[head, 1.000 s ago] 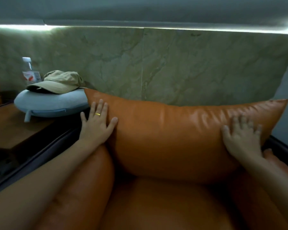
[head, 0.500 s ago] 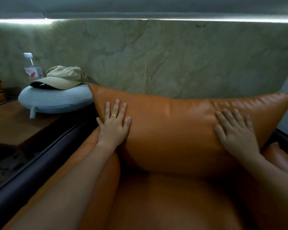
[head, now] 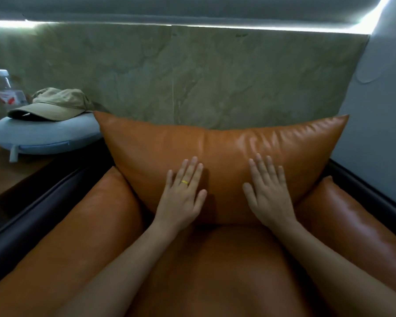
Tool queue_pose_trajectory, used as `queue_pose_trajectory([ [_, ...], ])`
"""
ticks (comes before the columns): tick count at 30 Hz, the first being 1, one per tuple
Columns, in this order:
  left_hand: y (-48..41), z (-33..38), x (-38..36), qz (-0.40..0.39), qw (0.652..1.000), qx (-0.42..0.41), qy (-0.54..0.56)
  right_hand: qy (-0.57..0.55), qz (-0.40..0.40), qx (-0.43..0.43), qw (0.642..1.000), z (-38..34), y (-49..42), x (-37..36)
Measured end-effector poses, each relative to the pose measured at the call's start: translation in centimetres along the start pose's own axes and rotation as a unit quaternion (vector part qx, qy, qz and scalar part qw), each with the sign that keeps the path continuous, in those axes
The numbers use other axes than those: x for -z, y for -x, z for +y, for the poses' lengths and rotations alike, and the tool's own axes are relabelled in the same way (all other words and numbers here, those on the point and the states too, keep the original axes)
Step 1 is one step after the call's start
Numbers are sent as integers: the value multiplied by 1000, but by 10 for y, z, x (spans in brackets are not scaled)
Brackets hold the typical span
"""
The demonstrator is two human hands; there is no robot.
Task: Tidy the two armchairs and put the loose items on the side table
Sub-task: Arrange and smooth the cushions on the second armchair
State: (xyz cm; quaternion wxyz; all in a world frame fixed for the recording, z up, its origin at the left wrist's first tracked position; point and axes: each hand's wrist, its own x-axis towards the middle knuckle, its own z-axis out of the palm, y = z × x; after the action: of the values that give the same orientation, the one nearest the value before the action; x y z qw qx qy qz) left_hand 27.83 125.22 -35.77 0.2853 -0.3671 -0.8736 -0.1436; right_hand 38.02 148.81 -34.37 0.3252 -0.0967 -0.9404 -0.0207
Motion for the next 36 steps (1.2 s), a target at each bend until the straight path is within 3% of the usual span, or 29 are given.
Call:
queue_pose_trajectory([
  [5, -38, 17, -45, 30, 999, -2, -27, 25, 14, 64, 998, -16, -22, -45],
  [10, -55, -9, -74, 104, 992, -16, -67, 81, 56, 143, 985, 37, -39, -66],
  [12, -59, -11, -78, 105, 993, 1, -61, 88, 59, 133, 985, 65, -39, -67],
  [16, -36, -14, -75, 94, 992, 66, -48, 42, 27, -63, 997, 96, -8, -59],
  [19, -3, -17, -71, 66, 989, 125, -49, -70, -15, -224, 972, 73, 17, -51],
  [22, 39, -11, -69, -2, 982, 174, -71, -139, -63, -280, 948, 39, 48, -51],
  [25, 86, -8, -66, -81, 987, 75, -115, -51, -113, -145, 982, 24, 89, -57],
  [27, 108, -10, -61, -92, 987, 42, -123, -14, -105, -55, 993, 21, 99, -52],
  [30, 114, -8, -64, -71, 988, 49, -126, 0, -80, 23, 997, 9, 87, -47],
  [34, 76, 10, -79, -47, 980, -136, -134, 28, -43, 135, 989, -7, 44, -61],
  [36, 40, 7, -81, -1, 987, -111, -115, 40, -15, 150, 988, 3, 21, -71],
])
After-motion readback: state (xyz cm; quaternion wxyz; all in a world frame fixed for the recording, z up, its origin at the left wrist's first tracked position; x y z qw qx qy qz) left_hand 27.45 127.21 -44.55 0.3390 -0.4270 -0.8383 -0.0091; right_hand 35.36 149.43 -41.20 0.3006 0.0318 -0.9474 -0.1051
